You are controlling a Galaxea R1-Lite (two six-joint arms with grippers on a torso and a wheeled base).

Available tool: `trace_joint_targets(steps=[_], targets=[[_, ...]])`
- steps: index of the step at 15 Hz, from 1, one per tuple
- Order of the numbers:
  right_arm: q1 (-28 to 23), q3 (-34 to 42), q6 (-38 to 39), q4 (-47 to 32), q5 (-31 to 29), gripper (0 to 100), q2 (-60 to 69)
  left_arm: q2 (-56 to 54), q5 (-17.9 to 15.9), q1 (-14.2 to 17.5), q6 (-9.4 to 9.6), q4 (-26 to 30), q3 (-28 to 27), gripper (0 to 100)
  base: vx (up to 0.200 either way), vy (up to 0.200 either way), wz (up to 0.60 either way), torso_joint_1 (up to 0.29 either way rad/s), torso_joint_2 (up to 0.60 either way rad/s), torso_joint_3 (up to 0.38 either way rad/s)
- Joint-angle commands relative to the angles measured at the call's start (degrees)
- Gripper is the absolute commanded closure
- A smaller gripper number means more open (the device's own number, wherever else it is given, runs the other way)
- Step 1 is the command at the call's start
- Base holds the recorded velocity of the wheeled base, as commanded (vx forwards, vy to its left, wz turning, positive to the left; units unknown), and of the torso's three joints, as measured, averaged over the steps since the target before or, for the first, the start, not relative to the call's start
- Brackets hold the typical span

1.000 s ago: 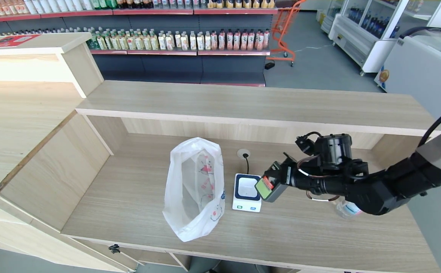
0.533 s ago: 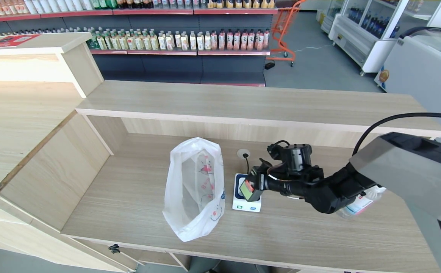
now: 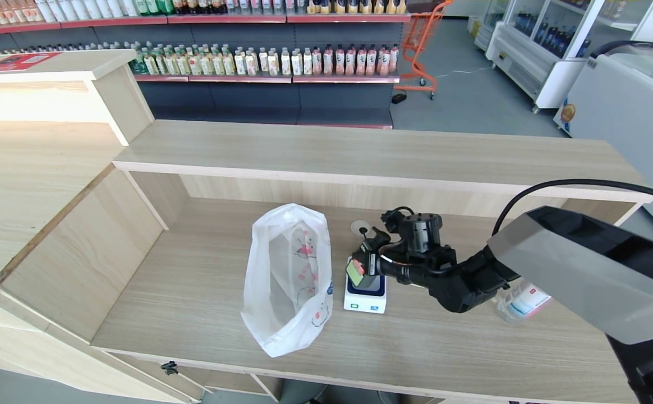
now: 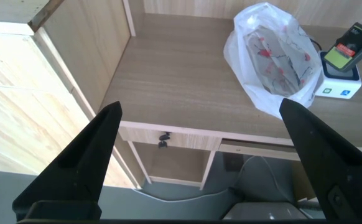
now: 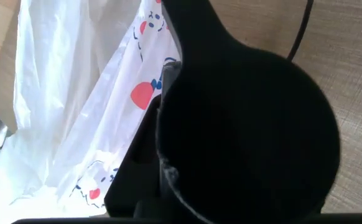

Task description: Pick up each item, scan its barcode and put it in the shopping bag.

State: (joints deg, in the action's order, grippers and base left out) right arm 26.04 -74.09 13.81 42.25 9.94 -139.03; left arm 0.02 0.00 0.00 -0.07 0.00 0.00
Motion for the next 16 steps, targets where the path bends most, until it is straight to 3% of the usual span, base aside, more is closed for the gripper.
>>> trace_joint_targets(steps=[1, 4, 7, 8, 9, 11, 16], targets=[[0.1, 0.0, 0.5, -0.5, 0.0, 100, 1.1, 0.0, 0.0, 0.0, -0.01, 0.0, 0.0, 0, 0.0, 0.0, 0.0, 0.0, 0.0, 0.0], [-0.1, 8.4, 6.5, -0.9, 2.4, 100, 16.3, 0.0, 0.0, 0.0, -0.01, 0.0, 0.0, 0, 0.0, 0.0, 0.0, 0.0, 0.0, 0.0], [-2.3, 25.2, 4.4, -2.9, 3.6, 100, 37.6, 0.0, 0.0, 0.0, -0.01, 0.0, 0.0, 0, 0.0, 0.0, 0.0, 0.0, 0.0, 0.0], [-3.1, 29.1, 1.6, -8.2, 3.4, 100, 44.6, 0.0, 0.0, 0.0, -0.01, 0.0, 0.0, 0, 0.0, 0.0, 0.0, 0.0, 0.0, 0.0], [-4.3, 31.3, -1.7, -13.2, 3.2, 100, 50.3, 0.0, 0.0, 0.0, -0.01, 0.0, 0.0, 0, 0.0, 0.0, 0.0, 0.0, 0.0, 0.0], [-6.0, 34.3, -7.7, -16.2, 3.1, 100, 57.1, 0.0, 0.0, 0.0, -0.01, 0.0, 0.0, 0, 0.0, 0.0, 0.0, 0.0, 0.0, 0.0], [-6.0, 34.9, -7.7, -21.6, -3.5, 100, 63.0, 0.0, 0.0, 0.0, 0.07, 0.0, 0.0, 0, 0.0, 0.0, 0.0, 0.0, 0.0, 0.0]])
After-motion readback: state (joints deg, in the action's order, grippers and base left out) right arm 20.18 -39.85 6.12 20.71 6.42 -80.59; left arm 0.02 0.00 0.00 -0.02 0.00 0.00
